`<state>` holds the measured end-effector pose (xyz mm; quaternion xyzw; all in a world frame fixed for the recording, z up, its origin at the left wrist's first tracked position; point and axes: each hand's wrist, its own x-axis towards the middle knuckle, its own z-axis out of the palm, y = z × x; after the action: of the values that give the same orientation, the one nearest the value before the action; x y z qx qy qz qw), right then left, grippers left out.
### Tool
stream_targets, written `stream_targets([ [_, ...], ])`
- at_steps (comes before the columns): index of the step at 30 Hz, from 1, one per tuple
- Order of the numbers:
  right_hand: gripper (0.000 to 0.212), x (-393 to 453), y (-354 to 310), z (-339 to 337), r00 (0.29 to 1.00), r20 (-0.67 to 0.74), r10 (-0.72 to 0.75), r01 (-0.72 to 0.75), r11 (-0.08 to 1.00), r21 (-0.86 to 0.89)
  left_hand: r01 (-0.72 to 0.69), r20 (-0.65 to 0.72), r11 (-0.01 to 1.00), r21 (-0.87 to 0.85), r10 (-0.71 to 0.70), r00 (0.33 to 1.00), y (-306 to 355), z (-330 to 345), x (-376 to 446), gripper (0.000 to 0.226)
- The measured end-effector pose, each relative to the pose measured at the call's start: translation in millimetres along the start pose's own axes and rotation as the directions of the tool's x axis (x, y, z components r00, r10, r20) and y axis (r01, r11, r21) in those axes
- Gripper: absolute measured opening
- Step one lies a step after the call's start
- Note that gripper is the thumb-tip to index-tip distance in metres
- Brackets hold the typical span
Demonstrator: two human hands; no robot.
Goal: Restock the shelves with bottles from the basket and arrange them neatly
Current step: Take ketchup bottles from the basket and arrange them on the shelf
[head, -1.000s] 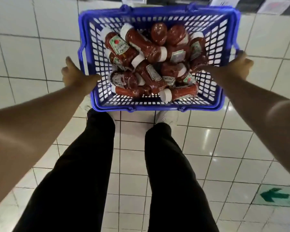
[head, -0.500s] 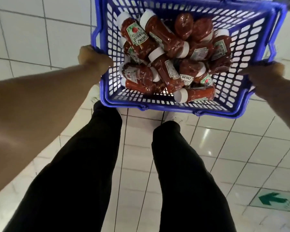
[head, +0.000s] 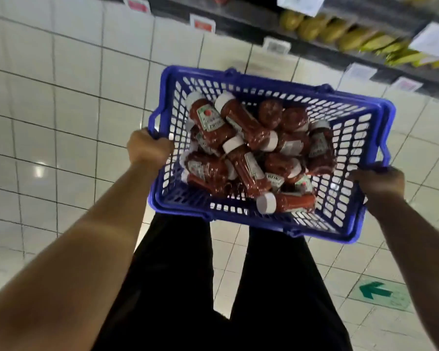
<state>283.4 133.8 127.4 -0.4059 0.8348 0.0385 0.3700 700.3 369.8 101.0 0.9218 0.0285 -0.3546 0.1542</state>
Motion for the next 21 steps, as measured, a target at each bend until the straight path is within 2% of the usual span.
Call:
stream_targets([
  [5,0.027,-120,-39,-51,0.998,-0.039,-0.05,0.05,0.999,0.015,-0.009,0.01,0.997,-0.081,0.01,1.0,-6,-120,-53,0.016],
  [11,0.019,-244,-67,-75,0.991,-0.067,-0.116,0.119,0.992,0.046,-0.169,-0.004,0.984,-0.059,0.169,0.986,16,-250,-83,0.031],
  [16,0.021,-298,-76,-75,0.981,-0.055,-0.187,0.192,0.974,0.123,-0.292,-0.089,0.956,-0.021,0.289,0.953,29,-328,-96,0.035],
  [21,0.025,-324,-96,-64,0.949,-0.016,-0.315,0.312,0.931,0.19,-0.253,-0.198,0.967,-0.043,0.24,0.95,21,-374,-106,0.017],
])
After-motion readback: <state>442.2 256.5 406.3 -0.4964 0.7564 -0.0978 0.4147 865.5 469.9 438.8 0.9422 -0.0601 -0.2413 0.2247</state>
